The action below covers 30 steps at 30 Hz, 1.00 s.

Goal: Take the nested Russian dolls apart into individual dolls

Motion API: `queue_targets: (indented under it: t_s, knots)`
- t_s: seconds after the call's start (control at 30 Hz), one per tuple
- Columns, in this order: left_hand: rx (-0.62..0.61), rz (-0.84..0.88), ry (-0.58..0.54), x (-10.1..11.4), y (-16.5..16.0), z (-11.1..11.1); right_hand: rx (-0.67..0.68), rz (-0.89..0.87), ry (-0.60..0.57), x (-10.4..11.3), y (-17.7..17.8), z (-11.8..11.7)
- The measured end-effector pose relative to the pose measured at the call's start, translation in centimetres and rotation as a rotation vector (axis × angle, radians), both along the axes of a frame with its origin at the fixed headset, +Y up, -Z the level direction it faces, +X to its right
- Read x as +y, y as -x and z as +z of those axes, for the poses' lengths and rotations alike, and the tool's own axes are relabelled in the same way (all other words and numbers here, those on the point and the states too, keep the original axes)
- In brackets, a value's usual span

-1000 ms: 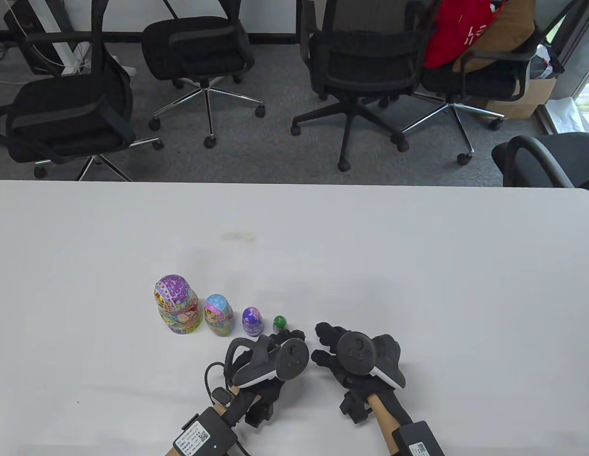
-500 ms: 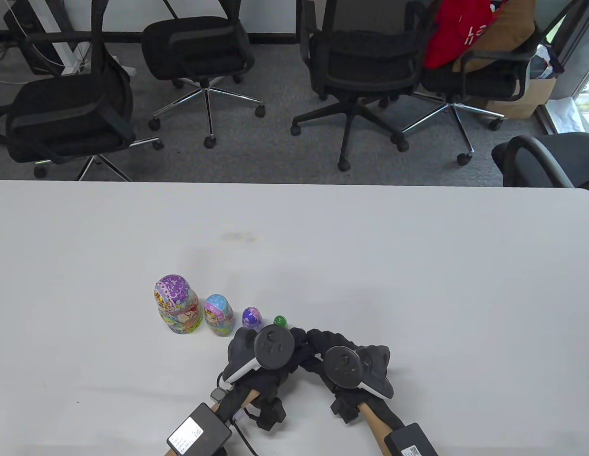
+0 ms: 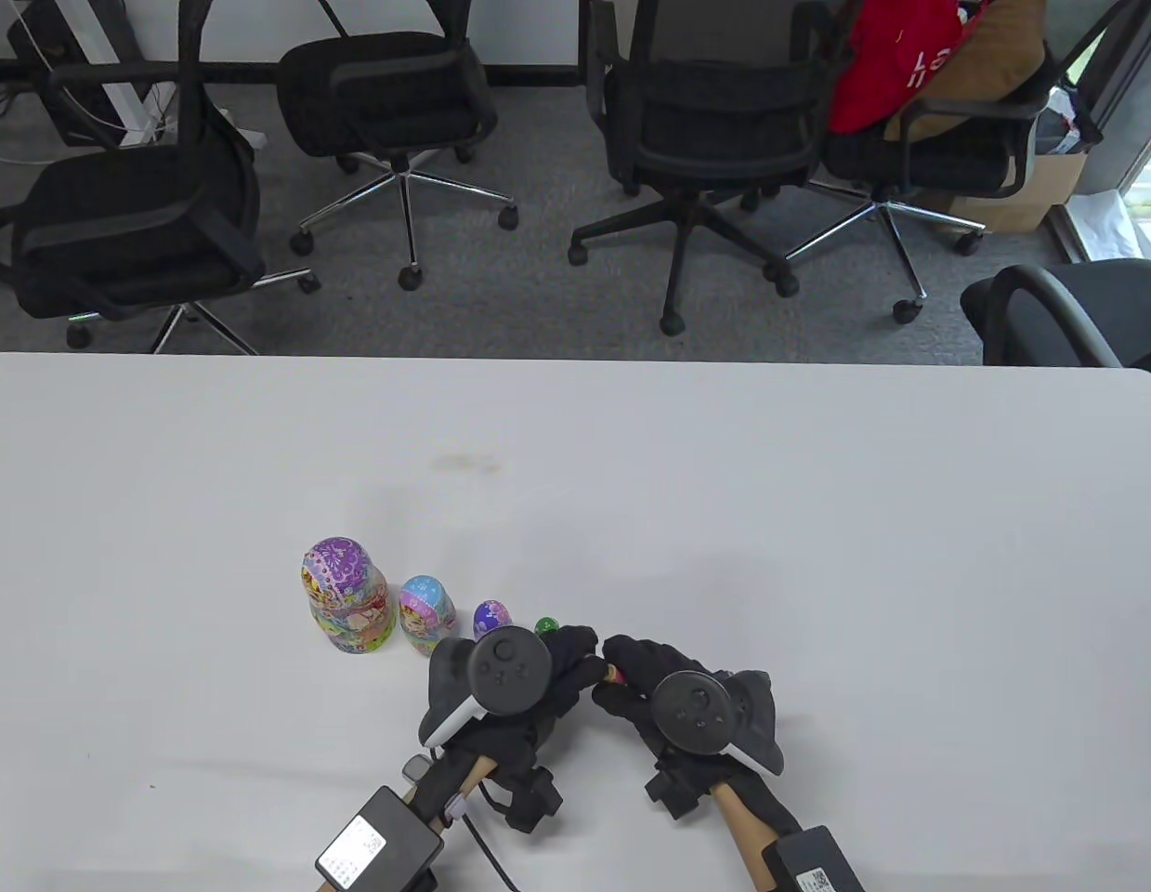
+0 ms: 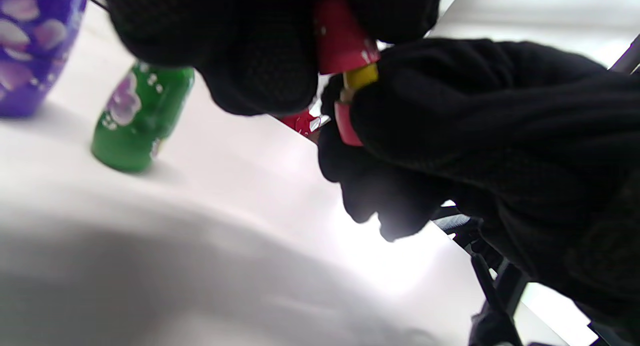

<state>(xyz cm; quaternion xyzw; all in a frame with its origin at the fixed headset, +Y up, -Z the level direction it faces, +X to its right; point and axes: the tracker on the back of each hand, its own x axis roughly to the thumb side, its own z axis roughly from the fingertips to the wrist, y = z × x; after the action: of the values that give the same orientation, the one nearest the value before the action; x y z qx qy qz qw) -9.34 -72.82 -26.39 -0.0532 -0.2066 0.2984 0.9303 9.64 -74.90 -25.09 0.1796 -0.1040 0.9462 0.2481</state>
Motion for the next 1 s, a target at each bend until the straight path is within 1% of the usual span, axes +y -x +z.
queue_targets:
  t_s: [0.1,0.17,0.27,0.4,0.57,0.83,0.9,1.0]
  knots:
    - [0.015,-0.034,-0.029,0.1,0.2,0.0,-0.011,-0.018,0.004,0.0,-0.4,-0.1]
    - [0.021,-0.093,-0.055,0.0,0.2,-0.1,-0.018,-0.028,0.006,0.0,-0.6,-0.2]
    - [0.014,-0.235,-0.081,-0.7,0.0,-0.2,-0.028,-0.027,0.001,0.0,-0.8,-0.3]
    - [-0.010,-0.430,-0.084,-1.9,-0.7,-0.2,-0.038,-0.040,0.007,-0.1,-1.1,-0.4]
    - [-0.034,-0.615,-0.068,-3.5,-1.4,-0.2,-0.049,-0.042,0.009,0.0,-1.2,-0.4]
    - [-0.045,-0.788,-0.101,-4.9,-1.9,0.0,-0.046,-0.035,0.015,0.0,-1.2,-0.4]
    - [-0.042,-0.803,-0.121,-5.1,-2.0,0.0,-0.047,-0.032,0.015,0.0,-1.2,-0.4]
    - [-0.042,-0.814,-0.120,-5.0,-2.1,0.1,-0.048,-0.026,0.015,0.0,-1.1,-0.4]
